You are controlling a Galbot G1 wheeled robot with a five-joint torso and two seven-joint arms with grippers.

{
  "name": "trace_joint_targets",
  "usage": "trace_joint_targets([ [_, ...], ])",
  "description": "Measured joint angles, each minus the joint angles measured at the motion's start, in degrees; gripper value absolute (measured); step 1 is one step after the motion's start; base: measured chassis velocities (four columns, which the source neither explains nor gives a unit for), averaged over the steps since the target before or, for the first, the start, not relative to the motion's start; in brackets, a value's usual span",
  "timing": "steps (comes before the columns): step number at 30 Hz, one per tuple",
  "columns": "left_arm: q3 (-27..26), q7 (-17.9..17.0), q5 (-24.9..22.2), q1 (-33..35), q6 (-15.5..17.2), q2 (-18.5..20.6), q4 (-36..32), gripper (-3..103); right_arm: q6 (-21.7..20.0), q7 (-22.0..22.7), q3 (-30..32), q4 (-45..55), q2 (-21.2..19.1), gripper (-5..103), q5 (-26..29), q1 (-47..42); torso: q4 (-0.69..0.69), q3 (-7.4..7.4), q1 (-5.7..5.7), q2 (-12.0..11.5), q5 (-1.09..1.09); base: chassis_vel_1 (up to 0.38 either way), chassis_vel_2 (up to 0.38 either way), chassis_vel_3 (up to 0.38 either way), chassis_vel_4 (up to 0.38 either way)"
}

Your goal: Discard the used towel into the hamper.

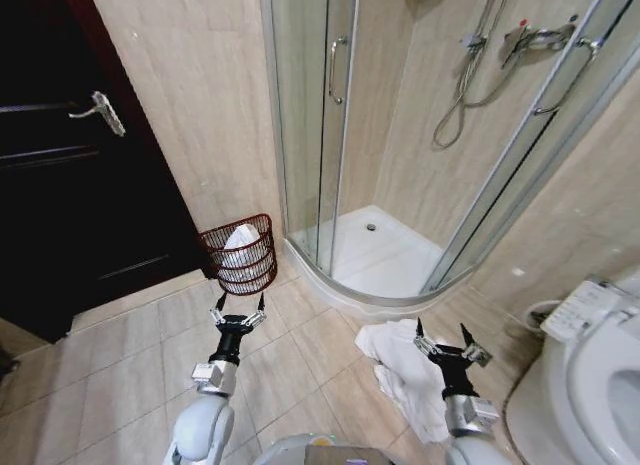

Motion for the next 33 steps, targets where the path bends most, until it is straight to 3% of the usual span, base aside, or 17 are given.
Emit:
trace_joint_targets([
  [14,1.0,0.1,1.1,-0.5,0.3,-0.4,1.2,100,0.8,-0.1,-0.2,-1.4,0.2,100,0.3,0.7,0.00,-1.27,-0.84,-2.1,0.00,-0.004,-0.011,0.006,0.011],
  [33,0.6,0.1,1.4,-1.1,0.3,-0.5,2.5,100,1.2,-0.9,-0.4,-2.0,0.4,100,0.4,0.7,0.00,-4.35,-2.93,-7.3,0.00,0.000,0.000,0.000,0.000],
])
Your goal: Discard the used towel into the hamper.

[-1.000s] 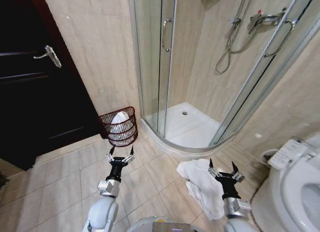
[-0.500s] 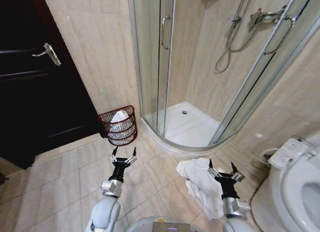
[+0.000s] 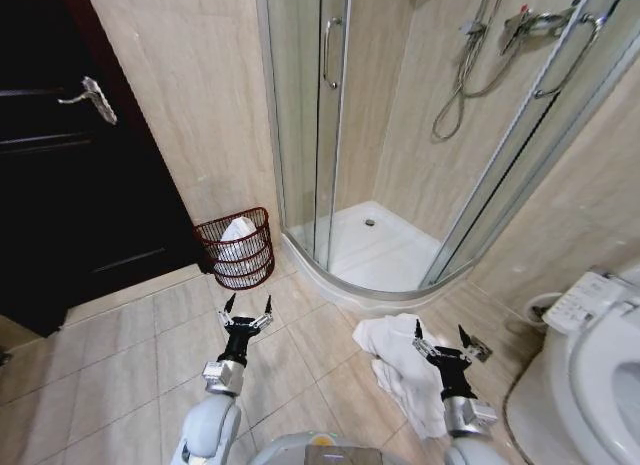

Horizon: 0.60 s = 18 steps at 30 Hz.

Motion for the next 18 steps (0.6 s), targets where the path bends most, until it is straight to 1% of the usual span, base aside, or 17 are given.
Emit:
trace_joint_targets([
  [4,0.1,0.0,0.0,-0.1,0.0,0.0,0.2,100,0.0,0.1,-0.1,0.0,0.2,100,-0.1,0.0,0.00,-0.43,-0.20,-0.6,0.00,0.000,0.000,0.000,0.000],
  [7,0.2,0.0,-0.2,-0.6,-0.1,0.2,0.8,100,-0.1,0.5,-0.1,0.0,0.7,100,-0.3,-0.2,0.00,-1.11,-0.52,-1.6,0.00,0.000,0.000,0.000,0.000],
  [13,0.0,0.0,-0.4,-1.6,-0.2,0.5,1.5,100,0.2,0.8,0.0,-0.1,1.1,100,-0.4,-0.7,0.00,-1.83,-0.93,-2.8,0.00,0.000,0.000,0.000,0.000],
  [18,0.0,0.0,-0.2,-2.3,-0.2,0.6,1.8,100,0.5,1.6,0.0,-0.2,1.3,100,-0.2,-0.8,0.00,-2.74,-1.44,-4.2,0.00,0.000,0.000,0.000,0.000],
])
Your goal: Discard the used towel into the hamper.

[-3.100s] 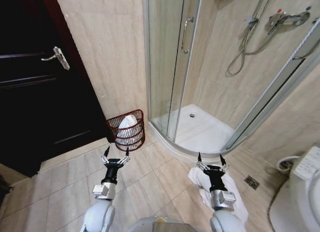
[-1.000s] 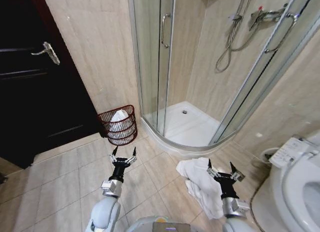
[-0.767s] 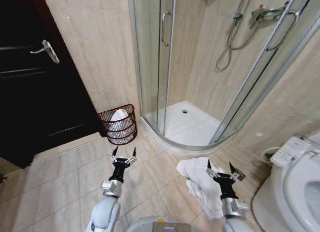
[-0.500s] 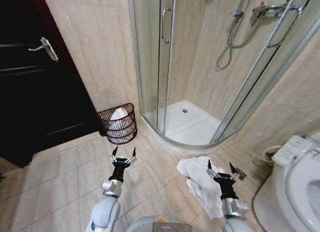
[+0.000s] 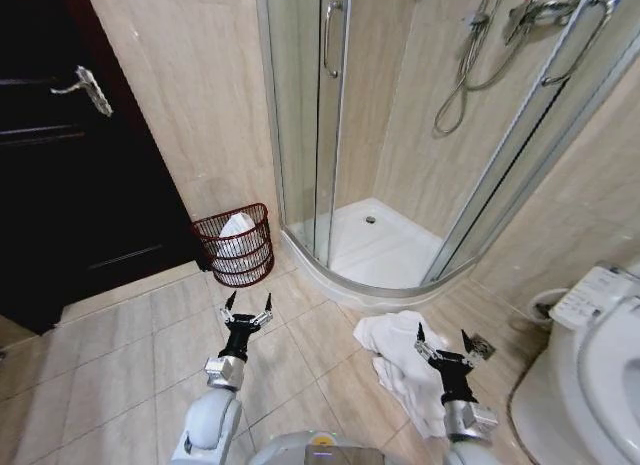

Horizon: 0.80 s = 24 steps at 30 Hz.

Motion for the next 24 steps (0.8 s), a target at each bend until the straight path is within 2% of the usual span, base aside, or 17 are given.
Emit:
trace_joint_targets([
  [4,0.1,-1.3,0.9,-0.4,-1.7,-0.3,0.6,100,0.0,0.2,-0.1,0.0,0.1,100,0.1,0.1,0.00,-0.47,-0.22,-0.7,0.00,0.000,0.000,0.000,0.000],
  [8,0.0,-2.4,1.1,-0.5,-1.7,-0.3,0.5,100,-0.1,0.0,-0.1,0.0,0.0,100,0.2,0.9,0.00,-0.63,-0.26,-0.9,0.00,0.000,0.000,0.000,0.000],
  [16,0.5,-2.4,1.1,-0.8,-1.9,-0.5,1.2,100,-0.6,-0.4,-0.7,0.5,0.6,100,0.2,2.0,0.00,-0.62,-0.25,-0.8,0.00,-0.021,0.015,0.014,-0.016],
  [24,0.9,-1.6,0.7,-1.1,-2.3,0.1,2.3,100,-1.4,0.1,-1.0,1.1,0.5,100,0.1,2.5,0.00,-0.49,-0.16,-0.6,-0.01,-0.128,0.126,0.140,-0.121],
])
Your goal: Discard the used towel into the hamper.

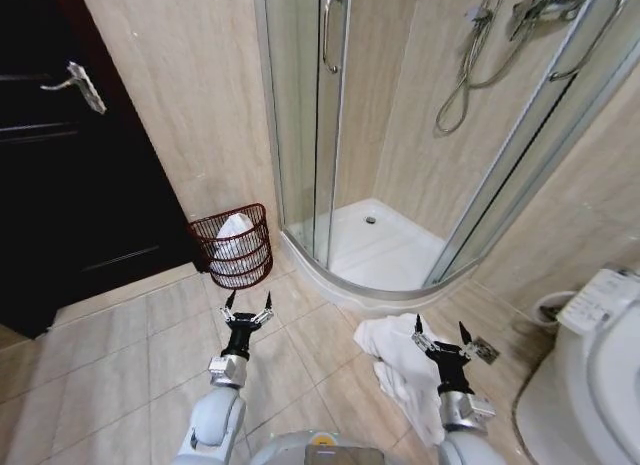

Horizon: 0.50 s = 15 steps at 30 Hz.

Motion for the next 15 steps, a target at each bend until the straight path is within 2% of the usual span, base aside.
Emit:
trace_joint_targets([
  [9,0.1,0.2,-0.6,-1.3,0.3,0.7,1.2,100,-0.7,2.3,-0.7,-1.3,-0.1,100,-0.1,0.2,0.00,0.10,0.09,0.1,0.01,-0.201,0.176,0.176,-0.169],
  [13,0.5,0.2,0.4,-1.4,1.2,0.6,1.3,100,-2.4,3.0,0.6,-3.6,-0.2,100,0.4,0.8,0.00,0.12,0.08,0.2,0.02,-0.031,0.067,0.031,-0.032],
  [15,0.9,0.2,0.6,-1.4,1.4,0.4,1.3,100,-4.5,2.3,2.3,-6.1,-0.1,100,1.2,1.3,0.00,0.11,0.06,0.2,0.01,0.055,-0.025,-0.053,0.014],
])
